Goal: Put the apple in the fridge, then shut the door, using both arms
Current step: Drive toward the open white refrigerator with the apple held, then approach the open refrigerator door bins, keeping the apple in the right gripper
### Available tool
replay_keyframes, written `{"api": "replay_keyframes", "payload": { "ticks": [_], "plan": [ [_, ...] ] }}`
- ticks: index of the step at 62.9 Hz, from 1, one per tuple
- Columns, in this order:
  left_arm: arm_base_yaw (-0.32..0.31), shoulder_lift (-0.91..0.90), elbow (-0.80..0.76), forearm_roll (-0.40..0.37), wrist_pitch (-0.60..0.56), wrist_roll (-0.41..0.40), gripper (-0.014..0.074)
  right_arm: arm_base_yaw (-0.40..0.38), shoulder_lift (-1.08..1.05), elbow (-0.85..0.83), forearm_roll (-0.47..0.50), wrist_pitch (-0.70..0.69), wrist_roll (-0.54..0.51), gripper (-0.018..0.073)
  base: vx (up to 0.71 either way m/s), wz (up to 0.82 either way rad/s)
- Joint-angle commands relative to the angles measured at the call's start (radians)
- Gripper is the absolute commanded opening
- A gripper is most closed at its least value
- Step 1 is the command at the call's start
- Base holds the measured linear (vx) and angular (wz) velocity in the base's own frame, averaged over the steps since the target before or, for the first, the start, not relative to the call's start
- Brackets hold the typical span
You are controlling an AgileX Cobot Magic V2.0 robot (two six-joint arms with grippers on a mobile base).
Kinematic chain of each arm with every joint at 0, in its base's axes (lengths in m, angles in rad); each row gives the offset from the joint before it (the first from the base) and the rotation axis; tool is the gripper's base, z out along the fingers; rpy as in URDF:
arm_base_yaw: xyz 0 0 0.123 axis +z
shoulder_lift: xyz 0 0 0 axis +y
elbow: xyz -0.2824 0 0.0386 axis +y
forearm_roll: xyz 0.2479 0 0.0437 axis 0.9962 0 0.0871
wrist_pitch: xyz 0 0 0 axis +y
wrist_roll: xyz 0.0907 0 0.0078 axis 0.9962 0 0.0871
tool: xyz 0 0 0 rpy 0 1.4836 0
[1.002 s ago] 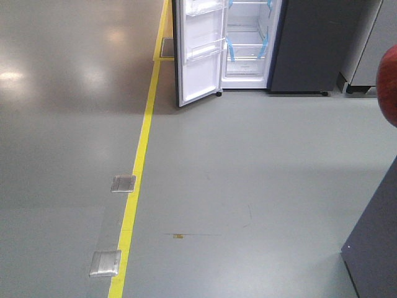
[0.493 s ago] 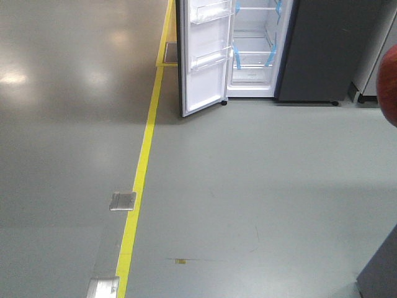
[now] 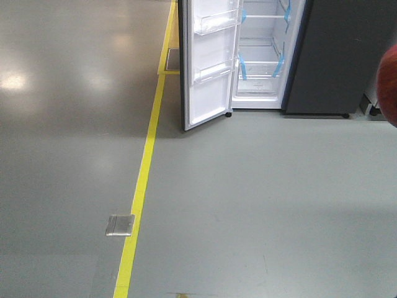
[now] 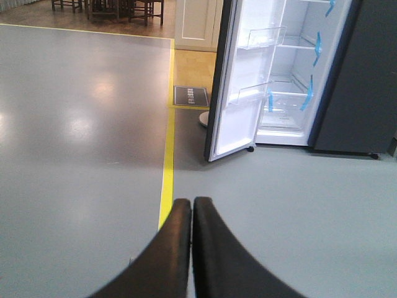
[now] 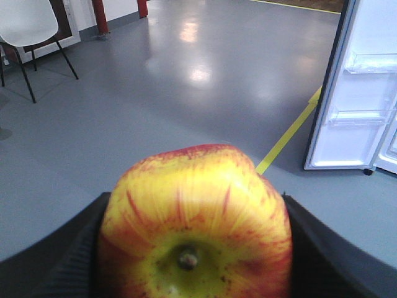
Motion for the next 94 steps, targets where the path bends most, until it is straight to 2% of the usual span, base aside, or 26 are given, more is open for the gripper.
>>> {"api": "replay_keyframes", "payload": {
  "ticks": [1,94],
  "plan": [
    [0.001,-0.006,0.021,0.0,-0.064,-0.003,-0.0006,-0.004,0.004,-0.021,0.05,-0.06,-0.011,-0.0006,0.3,0.02],
    [0.001,-0.006,0.021,0.0,-0.064,-0.003,-0.0006,-0.004,0.004,-0.021,0.05,-0.059,-0.011,-0.0006,0.31,-0.02]
  ]
}}
